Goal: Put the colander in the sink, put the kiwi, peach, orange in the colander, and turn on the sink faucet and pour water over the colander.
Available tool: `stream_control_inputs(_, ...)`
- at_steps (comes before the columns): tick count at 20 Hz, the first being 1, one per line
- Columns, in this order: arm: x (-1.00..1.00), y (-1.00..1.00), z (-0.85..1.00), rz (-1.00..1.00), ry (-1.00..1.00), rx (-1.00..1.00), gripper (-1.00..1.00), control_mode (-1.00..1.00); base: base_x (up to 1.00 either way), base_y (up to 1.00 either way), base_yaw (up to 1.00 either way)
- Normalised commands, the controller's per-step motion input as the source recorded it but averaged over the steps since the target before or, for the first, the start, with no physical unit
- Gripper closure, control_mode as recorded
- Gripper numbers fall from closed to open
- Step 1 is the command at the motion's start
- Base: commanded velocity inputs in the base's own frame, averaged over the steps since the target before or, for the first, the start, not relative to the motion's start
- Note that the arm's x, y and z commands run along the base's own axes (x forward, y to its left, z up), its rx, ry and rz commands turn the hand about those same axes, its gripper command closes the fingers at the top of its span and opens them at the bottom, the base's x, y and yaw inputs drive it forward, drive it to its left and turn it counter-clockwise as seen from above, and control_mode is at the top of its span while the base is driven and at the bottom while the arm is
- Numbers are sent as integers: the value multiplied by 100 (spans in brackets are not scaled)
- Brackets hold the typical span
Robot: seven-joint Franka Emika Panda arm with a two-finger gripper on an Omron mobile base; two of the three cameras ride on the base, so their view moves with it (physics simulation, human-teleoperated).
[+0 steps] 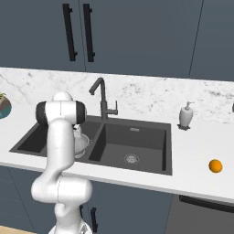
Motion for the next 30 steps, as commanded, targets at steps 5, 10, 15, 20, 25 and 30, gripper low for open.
stream_control_inputs(5,0,-6,-21,0,11,0,100,-100,0,0,0)
stream_control_inputs(10,0,-8,-23,0,9,0,100,-100,0,0,0)
stream_control_inputs(15,0,-5,-17,0,8,0,-100,-100,0,0,0)
stream_control_inputs(20,0,-2,-13,0,3,0,-100,-100,0,0,0)
stream_control_inputs(25,0,0,-2,0,0,0,-100,-100,0,0,0)
stream_control_inputs(30,-1,0,23,0,0,1,-100,-100,0,0,0)
